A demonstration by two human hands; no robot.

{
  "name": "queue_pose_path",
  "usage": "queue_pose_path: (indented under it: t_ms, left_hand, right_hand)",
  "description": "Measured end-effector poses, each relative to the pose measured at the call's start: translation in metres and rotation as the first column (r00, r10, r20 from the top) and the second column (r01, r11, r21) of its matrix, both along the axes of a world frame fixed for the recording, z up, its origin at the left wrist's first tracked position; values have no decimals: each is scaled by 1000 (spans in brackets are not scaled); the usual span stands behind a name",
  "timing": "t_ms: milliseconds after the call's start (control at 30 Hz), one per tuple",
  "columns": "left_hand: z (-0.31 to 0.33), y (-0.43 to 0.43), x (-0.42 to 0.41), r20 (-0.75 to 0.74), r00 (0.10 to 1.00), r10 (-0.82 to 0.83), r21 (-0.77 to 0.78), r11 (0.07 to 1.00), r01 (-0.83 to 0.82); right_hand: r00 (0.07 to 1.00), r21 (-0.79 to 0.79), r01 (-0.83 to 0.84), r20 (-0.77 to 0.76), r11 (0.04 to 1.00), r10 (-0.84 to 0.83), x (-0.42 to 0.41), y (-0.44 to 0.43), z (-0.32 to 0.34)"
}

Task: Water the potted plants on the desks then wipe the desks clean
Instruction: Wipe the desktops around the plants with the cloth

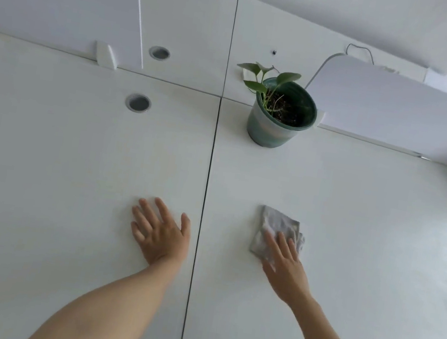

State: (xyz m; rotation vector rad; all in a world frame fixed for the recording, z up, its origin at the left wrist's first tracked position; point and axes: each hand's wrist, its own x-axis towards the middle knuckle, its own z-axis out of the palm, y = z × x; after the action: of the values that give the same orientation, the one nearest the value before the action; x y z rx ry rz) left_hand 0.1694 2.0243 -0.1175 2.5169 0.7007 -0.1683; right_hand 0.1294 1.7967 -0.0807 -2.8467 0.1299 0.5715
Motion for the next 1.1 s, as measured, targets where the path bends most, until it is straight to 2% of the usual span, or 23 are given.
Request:
queue_pose_path:
  t_ms: [67, 133, 200, 300, 367, 567, 667, 833, 967, 1100]
  left_hand:
    - [0, 1, -2, 24, 1000, -1, -10, 1000, 2]
    - [1, 4, -4, 24, 1000, -14, -29, 999, 15]
    - [3, 6, -7, 11, 999, -30, -44, 999, 30]
    - [5, 9, -8, -3, 999, -54, -63, 997, 53]
    - [9, 12, -9, 5, 999, -52, -94, 994, 52]
    - [20, 28, -8, -61, 995, -74, -183, 981, 62]
    - [36, 34, -14, -53, 985, -167, -240, 959, 150]
    - [75, 13, -78, 149, 988, -45, -359, 928, 96]
    - [80, -16, -148, 186, 982, 37, -382, 923, 38]
    - [71, -36, -230, 146, 980, 133, -455, 889, -53]
  right_hand:
    - [985, -13, 172, 18, 985, -172, -11, -2, 4]
    - [973, -39, 233, 17, 972, -232, -23, 9, 5]
    - [969, -51, 247, 46, 968, -245, -36, 22, 4]
    - [959, -64, 240, 169, 969, -226, -55, 33, 8]
    - [959, -88, 240, 176, 967, -222, -65, 34, 9]
    - [944, 4, 238, 237, 971, -232, -77, 30, 14]
    - [947, 53, 150, 278, 987, -159, -84, 27, 13]
    - [966, 159, 51, 244, 986, -89, -100, 4, 13]
    - [932, 272, -48, 359, 961, -55, -120, -19, 25]
    - [850, 311, -253, 523, 916, 57, -147, -19, 29]
